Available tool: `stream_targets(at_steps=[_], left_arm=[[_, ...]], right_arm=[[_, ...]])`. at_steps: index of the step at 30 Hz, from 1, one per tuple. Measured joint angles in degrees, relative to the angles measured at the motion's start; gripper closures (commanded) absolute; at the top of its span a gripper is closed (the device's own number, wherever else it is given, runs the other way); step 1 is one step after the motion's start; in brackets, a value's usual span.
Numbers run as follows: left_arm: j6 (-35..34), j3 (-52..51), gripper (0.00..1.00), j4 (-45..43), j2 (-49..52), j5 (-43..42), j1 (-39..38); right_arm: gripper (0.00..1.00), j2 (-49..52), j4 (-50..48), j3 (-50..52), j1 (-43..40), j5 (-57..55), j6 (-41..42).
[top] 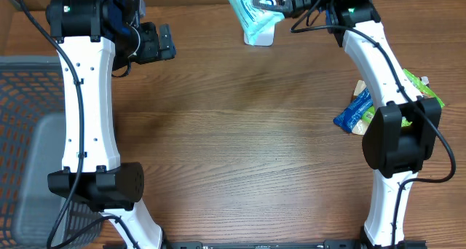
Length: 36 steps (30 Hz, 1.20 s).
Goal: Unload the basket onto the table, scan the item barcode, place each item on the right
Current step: 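Carry the teal wipes pack right and drop it by the pile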
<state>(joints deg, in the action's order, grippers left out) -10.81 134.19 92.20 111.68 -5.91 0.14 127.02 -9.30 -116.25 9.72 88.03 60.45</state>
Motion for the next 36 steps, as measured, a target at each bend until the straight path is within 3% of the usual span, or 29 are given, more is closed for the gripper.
stream_targets(at_steps=[5,9,13,16,20,26,31,36], left_arm=[[0.0,0.0,0.0,0.0,0.0,0.0,0.0],[-0.02,0.0,0.0,-0.02,0.0,0.02,0.0],[0.0,0.04,0.0,0.07,0.0,0.02,0.0],[0.0,0.07,0.0,0.04,0.0,0.04,0.0],[-0.02,0.07,0.01,0.0,0.0,0.04,0.0],[-0.02,0.07,0.0,0.0,0.0,0.04,0.0],[0.0,0.07,0.0,0.0,0.0,0.02,0.0],[-0.02,0.07,0.0,-0.02,0.0,0.04,0.0]], right_arm=[[0.96,0.0,9.16,2.27,-2.36,-0.35,-7.23],[0.96,-0.02,29.51,2.58,-3.74,-5.18,-19.28],[0.96,-0.5,57.96,2.43,-4.07,-21.07,-36.37],[0.96,-1.11,67.12,2.69,-4.04,-32.63,-45.64],[0.96,-5.33,71.91,2.84,-4.07,-46.27,-51.56],[0.96,-16.31,79.06,2.8,-3.98,-65.81,-53.05],[0.96,-19.71,87.62,2.64,-3.02,-87.38,-45.72],[0.96,-19.5,86.36,5.81,-2.19,-99.93,-39.71]])
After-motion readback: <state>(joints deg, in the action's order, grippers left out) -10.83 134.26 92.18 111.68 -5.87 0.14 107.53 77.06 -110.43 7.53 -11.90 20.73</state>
